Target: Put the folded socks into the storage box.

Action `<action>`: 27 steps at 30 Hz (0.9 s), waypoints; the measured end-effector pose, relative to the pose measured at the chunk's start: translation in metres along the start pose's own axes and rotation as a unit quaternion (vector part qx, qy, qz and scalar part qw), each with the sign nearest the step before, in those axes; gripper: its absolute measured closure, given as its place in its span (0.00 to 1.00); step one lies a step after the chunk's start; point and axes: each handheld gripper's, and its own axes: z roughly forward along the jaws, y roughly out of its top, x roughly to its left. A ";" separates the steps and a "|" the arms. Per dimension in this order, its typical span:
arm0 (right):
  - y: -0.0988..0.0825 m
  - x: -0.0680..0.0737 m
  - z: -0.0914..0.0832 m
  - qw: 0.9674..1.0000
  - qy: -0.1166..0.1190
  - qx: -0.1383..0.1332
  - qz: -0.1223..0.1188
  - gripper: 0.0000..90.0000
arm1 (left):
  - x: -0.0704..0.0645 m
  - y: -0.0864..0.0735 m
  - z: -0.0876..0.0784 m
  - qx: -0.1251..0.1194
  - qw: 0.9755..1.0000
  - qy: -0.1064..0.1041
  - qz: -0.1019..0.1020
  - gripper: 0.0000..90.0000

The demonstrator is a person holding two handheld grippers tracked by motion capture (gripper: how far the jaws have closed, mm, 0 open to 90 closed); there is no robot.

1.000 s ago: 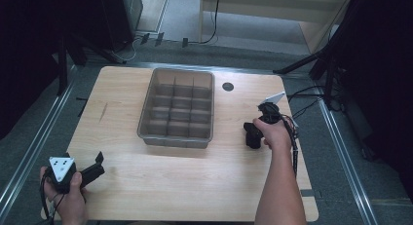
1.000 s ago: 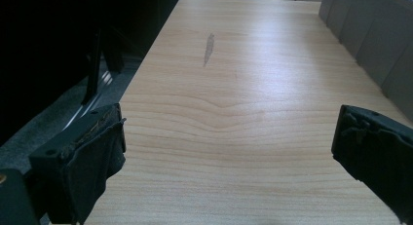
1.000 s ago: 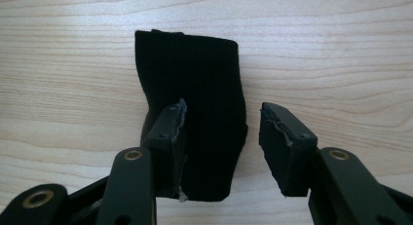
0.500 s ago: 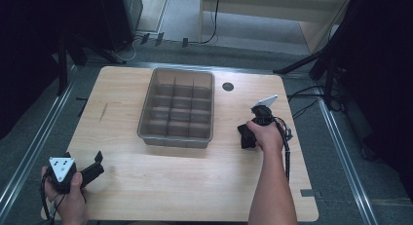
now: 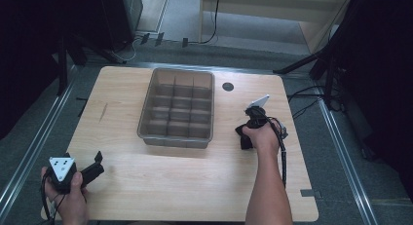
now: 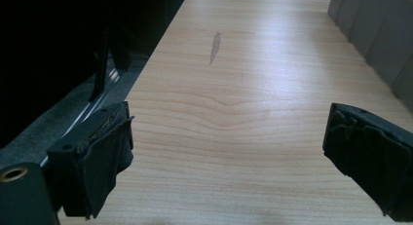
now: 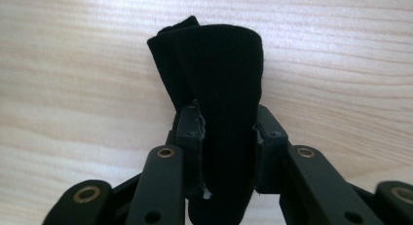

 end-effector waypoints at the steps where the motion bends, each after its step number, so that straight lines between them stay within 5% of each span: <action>1: 0.000 0.000 -0.002 1.000 -0.004 0.003 -0.009 0.79 | 0.000 0.000 0.000 0.000 1.000 0.000 0.000 0.05; 11: 0.000 0.000 -0.045 0.994 0.002 -0.035 -0.104 0.79 | -0.001 -0.001 -0.002 -0.007 1.000 0.005 0.001 0.01; 15: 0.001 0.007 -0.060 0.986 -0.002 -0.049 -0.161 0.78 | -0.002 -0.001 -0.001 -0.006 1.000 0.006 0.002 0.01; 18: 0.002 0.014 -0.068 0.976 -0.012 -0.055 -0.210 0.78 | -0.002 -0.001 -0.001 -0.007 1.000 0.007 0.004 0.01; 22: 0.006 0.022 -0.082 0.973 -0.014 -0.070 -0.220 0.78 | -0.002 -0.001 -0.001 -0.006 1.000 0.006 0.006 0.01; 27: 0.010 0.038 -0.096 0.960 -0.015 -0.092 -0.265 0.78 | -0.003 -0.001 -0.001 -0.006 1.000 0.004 0.007 0.01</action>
